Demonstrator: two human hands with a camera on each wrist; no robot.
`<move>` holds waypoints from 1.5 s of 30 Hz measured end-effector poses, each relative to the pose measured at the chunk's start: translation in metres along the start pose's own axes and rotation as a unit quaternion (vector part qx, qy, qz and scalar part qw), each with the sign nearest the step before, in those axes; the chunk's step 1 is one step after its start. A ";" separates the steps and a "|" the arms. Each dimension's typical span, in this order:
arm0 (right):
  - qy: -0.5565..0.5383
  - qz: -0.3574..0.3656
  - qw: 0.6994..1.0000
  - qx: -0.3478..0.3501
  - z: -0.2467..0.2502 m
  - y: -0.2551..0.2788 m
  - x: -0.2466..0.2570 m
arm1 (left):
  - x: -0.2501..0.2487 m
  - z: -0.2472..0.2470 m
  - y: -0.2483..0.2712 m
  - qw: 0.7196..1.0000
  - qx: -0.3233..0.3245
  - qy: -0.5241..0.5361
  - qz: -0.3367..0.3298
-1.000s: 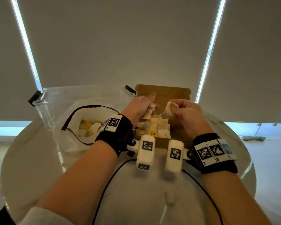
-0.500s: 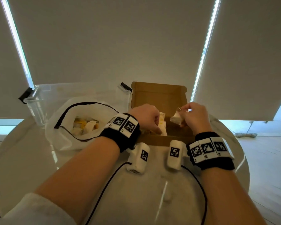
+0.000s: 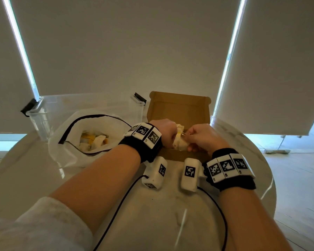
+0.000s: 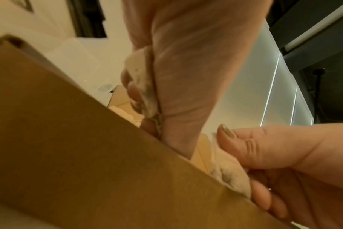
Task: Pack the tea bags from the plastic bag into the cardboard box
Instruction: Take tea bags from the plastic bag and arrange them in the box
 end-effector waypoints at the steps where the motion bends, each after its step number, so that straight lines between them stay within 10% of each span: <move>1: 0.010 -0.001 1.000 0.005 -0.002 -0.001 0.000 | 0.001 -0.001 -0.001 1.000 0.001 0.003 0.002; 20: 0.060 -0.022 0.995 0.070 -0.029 -0.018 -0.010 | 0.044 0.001 0.030 0.956 -0.069 0.266 0.098; 27: -0.042 0.058 0.997 -0.022 -0.010 0.002 0.025 | 0.042 -0.028 0.046 0.679 -0.062 0.715 0.158; 31: -0.128 0.021 0.989 0.076 -0.051 0.015 0.031 | 0.040 -0.026 0.050 0.617 -0.094 0.766 0.155; 36: -0.161 0.019 0.986 0.029 -0.040 0.011 0.028 | 0.043 -0.024 0.048 0.503 -0.105 0.846 0.143; 42: -0.200 0.009 0.980 -0.004 -0.016 0.004 0.020 | 0.084 -0.022 0.055 0.535 -0.228 0.796 0.170; 45: -0.266 0.004 0.964 -0.002 -0.012 0.005 0.019 | 0.079 -0.005 0.063 0.678 -0.226 0.688 0.130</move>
Point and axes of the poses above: each hand's wrist, its own y-axis away from the middle knuckle, its own z-axis out of the back of the hand, x = y × z, the point moved 10 cm from there along -y, towards the middle knuckle, and after that the axes turned 9 degrees about -y, right-handed, at the moved point
